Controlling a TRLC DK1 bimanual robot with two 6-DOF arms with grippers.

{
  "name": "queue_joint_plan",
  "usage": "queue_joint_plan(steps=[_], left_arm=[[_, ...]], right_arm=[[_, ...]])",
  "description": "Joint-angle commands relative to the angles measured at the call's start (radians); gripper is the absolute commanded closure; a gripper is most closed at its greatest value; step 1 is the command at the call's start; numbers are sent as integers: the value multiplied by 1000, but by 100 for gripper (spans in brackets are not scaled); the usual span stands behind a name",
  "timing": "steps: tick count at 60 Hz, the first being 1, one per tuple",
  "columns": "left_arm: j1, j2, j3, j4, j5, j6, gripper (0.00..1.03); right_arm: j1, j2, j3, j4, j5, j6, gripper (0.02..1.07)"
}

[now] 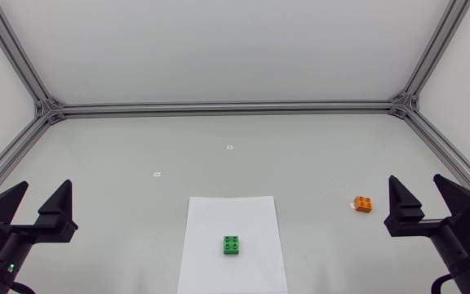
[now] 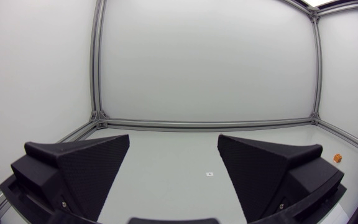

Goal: Pick up the orange 2x2 brick with the right arm and stack it on top of the green 2x2 brick in the center

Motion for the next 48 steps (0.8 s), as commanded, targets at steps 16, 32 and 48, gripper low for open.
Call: queue_joint_plan(steps=[16,32,48], left_arm=[[1,-8,-41,-13,4,13,4],[1,-8,-41,-15,4,13,4],[1,-8,-41,-15,4,13,4]], right_arm=[[-9,-14,-21,33,5,-14,6],[7,-11,74,2,-4,-14,6],[31,74,212,-30,7,-13,6]])
